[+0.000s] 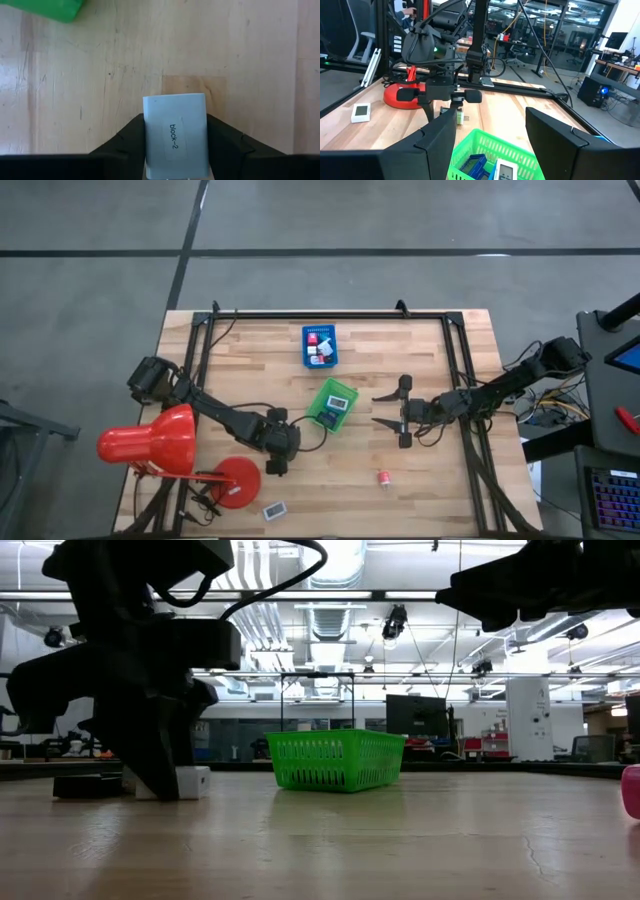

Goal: Pick & Place Office items
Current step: Put the big white charger adapter into the blue bin

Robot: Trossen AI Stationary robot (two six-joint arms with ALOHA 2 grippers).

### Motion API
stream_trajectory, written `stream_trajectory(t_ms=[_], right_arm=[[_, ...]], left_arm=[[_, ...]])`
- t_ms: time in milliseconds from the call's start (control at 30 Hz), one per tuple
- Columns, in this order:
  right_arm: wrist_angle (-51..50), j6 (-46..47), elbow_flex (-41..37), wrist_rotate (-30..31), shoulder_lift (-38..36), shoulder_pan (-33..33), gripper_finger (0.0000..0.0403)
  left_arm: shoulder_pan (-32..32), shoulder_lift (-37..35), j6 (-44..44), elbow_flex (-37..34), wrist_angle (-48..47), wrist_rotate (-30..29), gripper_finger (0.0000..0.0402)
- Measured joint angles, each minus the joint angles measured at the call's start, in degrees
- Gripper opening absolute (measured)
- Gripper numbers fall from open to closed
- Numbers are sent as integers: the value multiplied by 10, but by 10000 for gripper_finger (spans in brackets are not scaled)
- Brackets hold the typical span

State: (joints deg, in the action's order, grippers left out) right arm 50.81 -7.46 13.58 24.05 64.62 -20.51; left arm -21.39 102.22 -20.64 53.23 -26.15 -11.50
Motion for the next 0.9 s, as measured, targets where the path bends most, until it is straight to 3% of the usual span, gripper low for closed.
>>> stream_trajectory(t_ms=[300, 900], right_arm=[[0, 3, 0, 0, 0, 0, 228], [0, 2, 0, 0, 0, 0, 228]], left_arm=[[0, -6, 50, -16, 35, -1, 158], [40, -112, 134, -213, 378, 17, 158]])
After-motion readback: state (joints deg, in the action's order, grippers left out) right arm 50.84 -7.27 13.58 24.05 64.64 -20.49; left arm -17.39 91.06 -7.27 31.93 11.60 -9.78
